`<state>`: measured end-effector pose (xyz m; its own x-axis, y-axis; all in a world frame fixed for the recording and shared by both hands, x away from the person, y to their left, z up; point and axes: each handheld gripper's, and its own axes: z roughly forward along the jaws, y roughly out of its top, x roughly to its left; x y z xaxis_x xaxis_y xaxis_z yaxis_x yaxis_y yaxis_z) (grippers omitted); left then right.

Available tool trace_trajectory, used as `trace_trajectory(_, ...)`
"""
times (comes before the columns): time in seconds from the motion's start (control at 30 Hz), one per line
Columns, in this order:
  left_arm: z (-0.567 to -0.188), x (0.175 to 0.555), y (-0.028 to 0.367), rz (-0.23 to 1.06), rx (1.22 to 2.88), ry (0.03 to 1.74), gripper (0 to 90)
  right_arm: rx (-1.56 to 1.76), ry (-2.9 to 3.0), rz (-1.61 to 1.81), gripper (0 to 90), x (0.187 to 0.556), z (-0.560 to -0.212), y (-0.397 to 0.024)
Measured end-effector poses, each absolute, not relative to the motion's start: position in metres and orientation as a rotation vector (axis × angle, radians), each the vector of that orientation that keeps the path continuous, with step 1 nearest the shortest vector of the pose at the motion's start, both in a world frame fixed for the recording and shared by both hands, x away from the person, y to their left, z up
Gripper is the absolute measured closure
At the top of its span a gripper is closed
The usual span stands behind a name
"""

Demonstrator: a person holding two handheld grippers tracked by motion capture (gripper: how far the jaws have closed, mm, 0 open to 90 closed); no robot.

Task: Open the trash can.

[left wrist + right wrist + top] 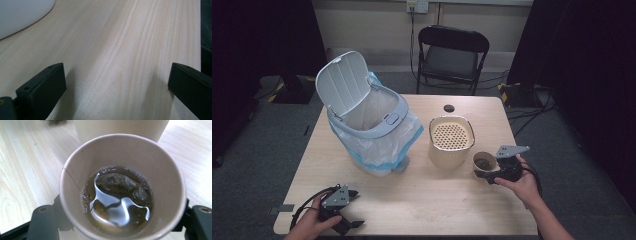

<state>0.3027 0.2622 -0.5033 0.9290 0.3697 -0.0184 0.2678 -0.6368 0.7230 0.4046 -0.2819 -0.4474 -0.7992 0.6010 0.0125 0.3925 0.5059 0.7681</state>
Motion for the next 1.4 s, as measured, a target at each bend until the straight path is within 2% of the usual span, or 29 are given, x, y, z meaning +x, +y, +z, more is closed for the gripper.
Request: trace_trajectory(1.4,-0.504,0.302,0.261,0.167,2.295,0.457,0.0,0.89,2.42,1.126,28.5,0.459,-0.406,-0.294)
